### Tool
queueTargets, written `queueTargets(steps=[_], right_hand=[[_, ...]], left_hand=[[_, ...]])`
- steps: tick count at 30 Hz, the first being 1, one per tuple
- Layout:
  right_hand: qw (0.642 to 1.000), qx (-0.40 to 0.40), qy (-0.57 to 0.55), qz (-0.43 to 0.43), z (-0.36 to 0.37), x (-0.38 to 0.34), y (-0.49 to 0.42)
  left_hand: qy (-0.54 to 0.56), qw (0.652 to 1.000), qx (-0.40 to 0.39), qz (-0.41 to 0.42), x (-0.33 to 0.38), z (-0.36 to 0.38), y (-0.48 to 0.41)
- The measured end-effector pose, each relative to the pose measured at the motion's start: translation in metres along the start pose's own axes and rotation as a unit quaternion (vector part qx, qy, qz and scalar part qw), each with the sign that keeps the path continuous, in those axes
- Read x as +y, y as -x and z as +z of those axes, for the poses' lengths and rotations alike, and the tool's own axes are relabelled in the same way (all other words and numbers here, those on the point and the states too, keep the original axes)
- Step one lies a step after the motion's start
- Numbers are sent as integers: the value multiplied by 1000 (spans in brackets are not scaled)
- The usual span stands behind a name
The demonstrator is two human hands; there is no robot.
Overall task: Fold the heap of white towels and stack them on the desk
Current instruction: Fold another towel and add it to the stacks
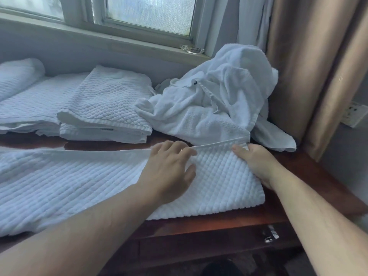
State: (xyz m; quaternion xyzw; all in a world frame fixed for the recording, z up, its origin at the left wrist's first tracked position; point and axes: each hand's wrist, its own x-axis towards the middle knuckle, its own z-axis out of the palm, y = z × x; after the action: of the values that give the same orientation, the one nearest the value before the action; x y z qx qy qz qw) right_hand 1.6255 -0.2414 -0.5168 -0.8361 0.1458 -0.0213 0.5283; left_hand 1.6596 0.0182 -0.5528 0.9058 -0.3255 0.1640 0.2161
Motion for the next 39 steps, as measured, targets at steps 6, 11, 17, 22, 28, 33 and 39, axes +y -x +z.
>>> queueTargets(steps=[6, 11, 17, 22, 28, 33, 39], right_hand=[[962, 62, 263, 33, 13, 6, -1], [856, 267, 434, -85, 28, 8, 20], [897, 152, 376, -175, 81, -2, 41], [896, 16, 428, -119, 95, 7, 36], [895, 175, 355, -206, 106, 5, 62], [897, 253, 217, -291, 134, 7, 130], [997, 49, -43, 31, 148, 20, 188]], left_hand=[[10, 988, -148, 36, -8, 5, 6], [37, 991, -131, 18, -23, -14, 9], [-31, 984, -172, -40, -54, -30, 28], [-26, 976, -201, -76, -71, -35, 50], [-45, 975, -206, -70, -68, -34, 51], [-38, 974, -214, -70, -65, -35, 57], [-29, 974, -218, -49, -55, -40, 74]])
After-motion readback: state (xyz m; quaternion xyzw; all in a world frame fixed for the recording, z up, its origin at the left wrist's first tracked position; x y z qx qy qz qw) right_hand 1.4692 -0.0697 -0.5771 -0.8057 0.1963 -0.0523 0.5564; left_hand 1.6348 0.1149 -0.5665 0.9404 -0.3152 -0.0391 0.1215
